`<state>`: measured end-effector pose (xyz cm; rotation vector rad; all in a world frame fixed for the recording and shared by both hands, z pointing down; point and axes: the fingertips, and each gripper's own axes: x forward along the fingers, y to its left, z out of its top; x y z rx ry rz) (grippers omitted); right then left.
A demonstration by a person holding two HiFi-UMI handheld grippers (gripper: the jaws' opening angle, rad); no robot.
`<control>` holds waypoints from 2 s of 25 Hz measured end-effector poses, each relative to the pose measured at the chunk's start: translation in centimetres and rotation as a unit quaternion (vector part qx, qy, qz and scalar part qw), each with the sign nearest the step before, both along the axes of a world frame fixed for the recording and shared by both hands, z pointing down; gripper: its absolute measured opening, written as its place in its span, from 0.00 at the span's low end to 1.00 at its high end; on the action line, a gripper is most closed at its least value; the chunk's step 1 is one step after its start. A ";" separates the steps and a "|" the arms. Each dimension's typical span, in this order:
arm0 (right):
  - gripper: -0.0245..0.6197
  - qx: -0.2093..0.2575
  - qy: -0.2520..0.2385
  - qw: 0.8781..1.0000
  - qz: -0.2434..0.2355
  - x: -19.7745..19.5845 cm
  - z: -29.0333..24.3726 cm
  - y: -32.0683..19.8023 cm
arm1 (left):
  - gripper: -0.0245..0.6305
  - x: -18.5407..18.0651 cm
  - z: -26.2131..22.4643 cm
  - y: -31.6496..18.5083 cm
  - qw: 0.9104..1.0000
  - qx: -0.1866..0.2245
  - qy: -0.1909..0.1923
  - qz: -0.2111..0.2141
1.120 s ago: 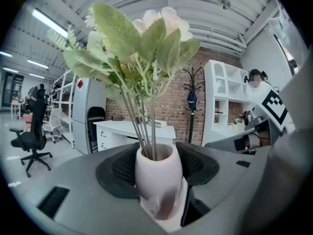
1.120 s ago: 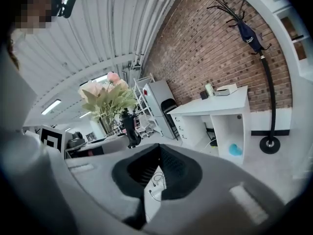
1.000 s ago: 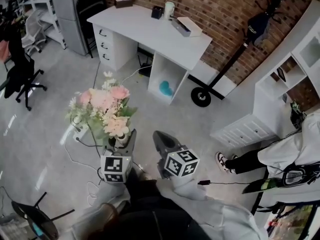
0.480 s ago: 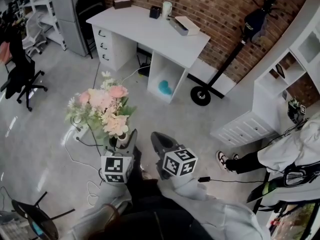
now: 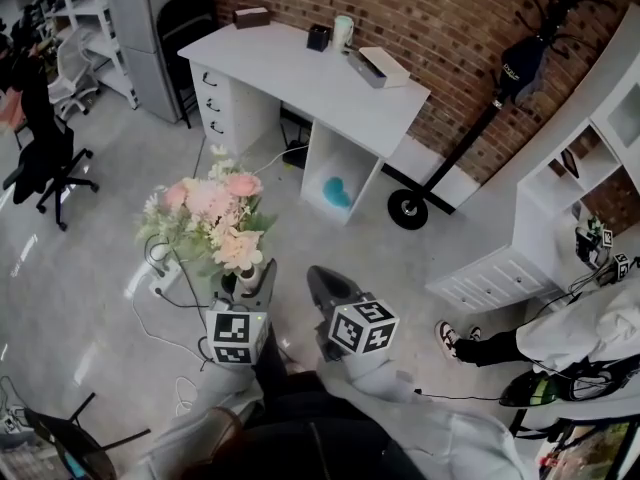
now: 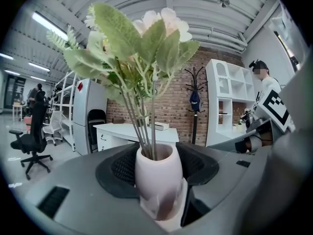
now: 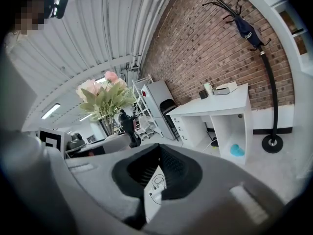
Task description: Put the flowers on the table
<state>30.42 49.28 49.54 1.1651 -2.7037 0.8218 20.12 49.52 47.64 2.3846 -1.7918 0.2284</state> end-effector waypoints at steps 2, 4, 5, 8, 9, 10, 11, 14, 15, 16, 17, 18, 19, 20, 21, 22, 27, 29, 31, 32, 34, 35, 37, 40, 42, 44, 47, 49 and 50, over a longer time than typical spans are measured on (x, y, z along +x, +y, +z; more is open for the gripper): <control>0.04 -0.001 -0.001 1.000 -0.004 -0.8 -0.1 -1.8 | 0.39 -0.6 -0.1 -1.8 1.000 0.000 -0.001 0.000; 0.04 -0.005 -0.002 1.000 -0.008 -1.9 -0.5 -4.0 | 0.39 -1.5 -0.6 -4.3 1.000 -0.003 -0.002 0.000; 0.04 -0.006 -0.003 1.000 -0.010 -2.5 -0.9 -5.3 | 0.39 -2.0 -1.0 -5.6 1.000 -0.005 -0.003 0.000; 0.04 -0.007 -0.004 1.000 -0.011 -3.8 -1.6 -8.6 | 0.39 -3.1 -1.7 -8.9 1.000 -0.006 -0.002 0.001; 0.04 -0.006 -0.004 1.000 -0.010 -4.0 -1.5 -9.4 | 0.39 -3.3 -1.5 -9.5 1.000 -0.004 -0.002 0.002; 0.04 -0.004 -0.004 1.000 -0.009 -4.1 -1.2 -10.1 | 0.39 -3.4 -1.3 -10.0 1.000 -0.002 -0.002 0.003; 0.04 -0.002 -0.003 1.000 -0.009 -4.4 -1.0 -10.8 | 0.39 -3.7 -1.0 -10.6 1.000 0.000 -0.002 0.004; 0.04 -0.002 -0.005 1.000 -0.007 -6.6 -1.3 -14.0 | 0.39 -5.4 -1.2 -13.3 1.000 -0.001 0.001 0.008; 0.04 -0.004 -0.006 1.000 -0.006 -7.5 -1.7 -15.3 | 0.39 -6.1 -1.5 -14.5 1.000 -0.002 0.004 0.010; 0.04 -0.006 -0.008 1.000 -0.006 -8.4 -2.0 -16.6 | 0.39 -6.8 -1.8 -15.6 1.000 -0.003 0.006 0.012; 0.04 -0.006 -0.009 1.000 -0.006 -9.1 -2.2 -17.7 | 0.39 -7.4 -2.0 -16.6 1.000 -0.004 0.006 0.013; 0.04 -0.005 -0.009 1.000 -0.007 -9.9 -2.3 -18.7 | 0.39 -8.1 -2.0 -17.6 1.000 -0.004 0.005 0.014; 0.04 -0.003 -0.010 1.000 -0.007 -10.5 -2.4 -19.6 | 0.39 -8.7 -2.1 -18.4 1.000 -0.004 0.003 0.014; 0.04 -0.001 -0.010 1.000 -0.007 -11.0 -2.5 -20.4 | 0.39 -9.3 -2.1 -19.2 1.000 -0.004 0.002 0.014; 0.04 0.000 -0.010 1.000 -0.007 -11.5 -2.5 -21.1 | 0.39 -9.8 -2.1 -20.0 1.000 -0.004 0.002 0.014; 0.04 0.000 -0.010 1.000 -0.007 -11.9 -2.5 -21.8 | 0.39 -10.3 -2.1 -20.7 1.000 -0.004 0.003 0.013; 0.04 0.000 -0.009 1.000 -0.008 -14.1 -2.4 -25.3 | 0.39 -12.5 -1.9 -24.3 1.000 -0.004 0.004 0.015; 0.04 0.001 -0.010 1.000 -0.009 -15.0 -2.5 -26.7 | 0.39 -13.3 -1.8 -25.8 1.000 -0.005 0.006 0.016; 0.04 0.001 -0.011 1.000 -0.008 -15.9 -2.6 -27.9 | 0.39 -14.3 -1.7 -27.1 1.000 -0.007 0.007 0.014; 0.04 0.001 -0.012 1.000 -0.008 -16.3 -2.5 -28.5 | 0.39 -14.8 -1.6 -27.6 1.000 -0.010 0.005 0.014; 0.04 0.001 -0.013 1.000 -0.007 -17.1 -2.4 -29.6 | 0.39 -15.5 -1.4 -28.7 1.000 -0.012 0.000 0.018; 0.04 0.001 -0.014 1.000 -0.008 -17.5 -2.4 -30.1 | 0.39 -15.8 -1.4 -29.3 1.000 -0.012 -0.002 0.020; 0.04 0.003 -0.016 1.000 -0.009 -18.3 -2.4 -31.1 | 0.39 -16.5 -1.1 -30.2 1.000 -0.015 -0.002 0.022; 0.04 0.005 -0.019 1.000 -0.011 -19.7 -2.6 -32.6 | 0.39 -18.0 -0.6 -31.6 1.000 -0.018 0.000 0.018; 0.04 0.005 -0.021 1.000 -0.010 -20.5 -2.5 -33.3 | 0.39 -18.7 -0.5 -32.2 1.000 -0.020 -0.002 0.020; 0.04 0.004 -0.022 1.000 -0.010 -21.1 -2.3 -33.6 | 0.39 -18.9 -0.6 -32.5 0.999 -0.021 -0.006 0.027; 0.04 0.001 -0.023 1.000 -0.014 -21.9 -2.3 -34.0 | 0.39 -19.7 -0.8 -33.4 0.999 -0.028 -0.015 0.032; 0.04 -0.004 -0.020 1.000 -0.014 -21.8 -2.3 -34.4 | 0.39 -20.3 -0.9 -33.9 0.999 -0.034 -0.014 0.026; 0.04 -0.006 -0.017 1.000 -0.014 -21.7 -2.3 -34.6 | 0.39 -20.5 -0.9 -33.9 0.999 -0.036 -0.011 0.023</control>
